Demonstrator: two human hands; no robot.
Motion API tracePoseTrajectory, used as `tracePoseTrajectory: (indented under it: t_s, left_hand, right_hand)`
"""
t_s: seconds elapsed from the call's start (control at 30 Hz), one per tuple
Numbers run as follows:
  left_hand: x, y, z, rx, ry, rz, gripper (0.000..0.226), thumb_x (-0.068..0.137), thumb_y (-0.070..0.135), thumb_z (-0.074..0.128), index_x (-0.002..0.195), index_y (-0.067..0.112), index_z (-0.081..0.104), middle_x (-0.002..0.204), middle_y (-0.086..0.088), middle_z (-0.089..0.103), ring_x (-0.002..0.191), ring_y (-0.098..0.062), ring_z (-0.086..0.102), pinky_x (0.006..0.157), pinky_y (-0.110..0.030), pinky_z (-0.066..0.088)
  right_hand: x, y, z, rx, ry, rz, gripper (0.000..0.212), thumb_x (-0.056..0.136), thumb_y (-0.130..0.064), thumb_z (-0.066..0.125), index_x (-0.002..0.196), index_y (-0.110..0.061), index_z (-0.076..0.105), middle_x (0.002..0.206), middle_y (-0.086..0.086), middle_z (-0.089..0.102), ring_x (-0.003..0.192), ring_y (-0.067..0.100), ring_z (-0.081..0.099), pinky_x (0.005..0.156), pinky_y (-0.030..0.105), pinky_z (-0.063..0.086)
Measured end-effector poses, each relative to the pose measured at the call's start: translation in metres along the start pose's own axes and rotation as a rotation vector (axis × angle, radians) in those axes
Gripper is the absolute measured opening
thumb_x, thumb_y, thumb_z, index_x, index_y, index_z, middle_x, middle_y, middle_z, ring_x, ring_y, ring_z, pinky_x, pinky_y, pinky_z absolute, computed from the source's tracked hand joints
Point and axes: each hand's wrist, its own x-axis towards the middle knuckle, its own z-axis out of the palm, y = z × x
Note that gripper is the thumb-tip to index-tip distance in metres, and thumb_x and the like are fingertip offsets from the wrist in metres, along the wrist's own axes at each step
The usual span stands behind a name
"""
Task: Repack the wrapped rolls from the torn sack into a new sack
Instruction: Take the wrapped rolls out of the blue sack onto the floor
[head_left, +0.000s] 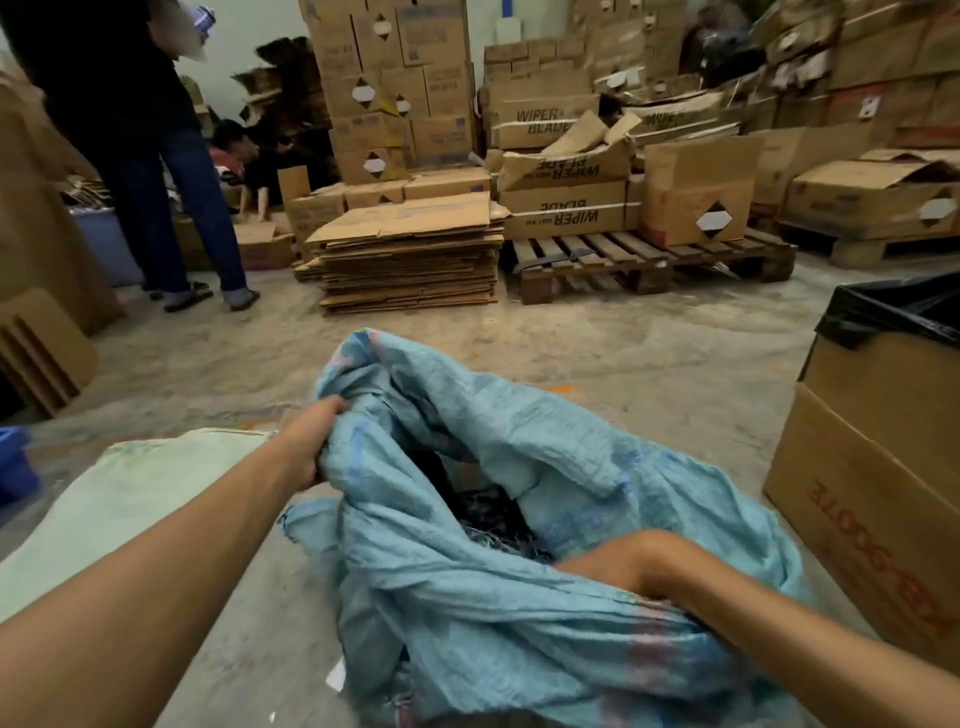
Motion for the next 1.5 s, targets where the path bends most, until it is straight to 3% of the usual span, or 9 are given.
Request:
tracePoseTrajectory:
  t_s: [0.13, 0.27, 0.4, 0.57, 0.77, 0.93, 1.1, 1.27, 1.5]
  left_hand:
    - [0.000, -0.017, 0.003, 0.386, 0.454, 0.155, 0.088, 0.081, 0.027, 0.074, 0.147, 0.012, 0.019, 0.137, -0.019, 0.037, 0.116, -0.037, 0.048, 0.088, -0.047, 0.047]
    - [-0.026, -0.037, 0.019, 0.657, 0.730, 0.508, 0.059, 0.073, 0.033, 0.072, 0.115, 0.011, 0.037, 0.130, -0.021, 0.036, 0.120, -0.042, 0.040, 0.091, -0.052, 0.040]
    - [-0.039, -0.083, 0.061, 0.955, 0.444, 0.296, 0.094, 0.072, 0.064, 0.070, 0.140, 0.015, 0.028, 0.150, -0.018, 0.021, 0.138, -0.042, 0.023, 0.102, -0.061, 0.033]
    - [-0.006, -0.107, 0.068, 0.973, 0.328, -0.036, 0.113, 0.081, 0.048, 0.073, 0.154, 0.032, -0.012, 0.159, -0.016, -0.019, 0.145, -0.045, 0.007, 0.105, -0.064, 0.031]
    - [0.024, -0.092, 0.028, 1.097, 0.195, 0.190, 0.076, 0.092, 0.011, 0.051, 0.154, 0.036, 0.014, 0.136, -0.017, 0.052, 0.112, -0.035, 0.059, 0.079, -0.038, 0.048]
    - [0.000, -0.043, -0.005, 0.401, -0.152, 0.046, 0.026, 0.099, 0.006, 0.043, 0.116, 0.006, 0.062, 0.091, -0.016, 0.073, 0.079, -0.030, 0.071, 0.076, -0.043, 0.059]
    - [-0.035, -0.003, -0.029, -0.034, -0.188, 0.085, 0.038, 0.093, 0.007, 0.031, 0.074, -0.004, 0.062, 0.053, -0.015, 0.066, 0.043, -0.023, 0.065, 0.041, -0.025, 0.053]
    - [-0.054, 0.014, -0.031, -0.315, -0.224, 0.188, 0.037, 0.063, 0.018, 0.043, 0.087, -0.005, 0.060, 0.059, -0.017, 0.069, 0.050, -0.029, 0.067, 0.039, -0.027, 0.052]
    - [-0.024, -0.014, -0.022, -0.850, -0.092, 0.419, 0.032, 0.021, 0.024, 0.068, 0.051, 0.013, 0.065, 0.059, -0.004, 0.063, 0.055, -0.024, 0.064, 0.061, -0.025, 0.049]
  right_hand:
    - [-0.027, -0.040, -0.028, -0.284, 0.520, 0.011, 0.030, 0.093, -0.018, 0.059, 0.118, -0.032, 0.066, 0.114, -0.008, 0.070, 0.085, 0.002, 0.061, 0.084, 0.029, 0.052]
    - [-0.005, -0.035, -0.034, -0.325, 0.881, 0.122, 0.041, 0.086, -0.041, 0.065, 0.125, -0.033, 0.053, 0.126, 0.002, 0.057, 0.122, 0.028, 0.047, 0.098, 0.045, 0.042]
    - [0.030, -0.008, -0.030, -0.255, 0.751, 0.457, 0.092, 0.075, -0.069, 0.066, 0.151, -0.041, 0.020, 0.162, 0.011, 0.000, 0.147, 0.044, 0.002, 0.107, 0.074, 0.014]
    - [0.048, 0.020, -0.037, -0.143, 0.721, 0.668, 0.114, 0.065, -0.083, 0.061, 0.154, -0.041, 0.004, 0.162, 0.013, 0.007, 0.145, 0.045, 0.016, 0.106, 0.071, 0.018]
    - [0.058, 0.038, -0.041, -0.129, 0.729, 0.819, 0.056, 0.092, -0.018, 0.057, 0.142, -0.029, 0.034, 0.141, 0.015, 0.043, 0.128, 0.041, 0.042, 0.101, 0.068, 0.030]
    - [0.043, 0.045, -0.056, 0.315, 1.001, 0.506, 0.047, 0.090, -0.008, 0.052, 0.136, -0.015, 0.048, 0.129, 0.018, 0.059, 0.116, 0.038, 0.056, 0.089, 0.042, 0.046]
    - [-0.014, 0.047, -0.090, 0.766, 1.172, 0.475, 0.028, 0.099, 0.004, 0.039, 0.118, 0.014, 0.057, 0.127, 0.034, 0.057, 0.118, 0.041, 0.056, 0.087, 0.037, 0.042]
    - [-0.073, 0.079, -0.091, 1.445, 1.250, 0.196, 0.027, 0.095, -0.013, 0.040, 0.082, -0.007, 0.063, 0.051, 0.010, 0.066, 0.039, 0.020, 0.062, 0.037, 0.025, 0.051]
    - [-0.068, 0.101, -0.071, 1.142, 1.421, 0.510, 0.026, 0.089, -0.003, 0.041, 0.088, 0.006, 0.066, 0.080, 0.023, 0.065, 0.065, 0.030, 0.055, 0.059, 0.034, 0.045]
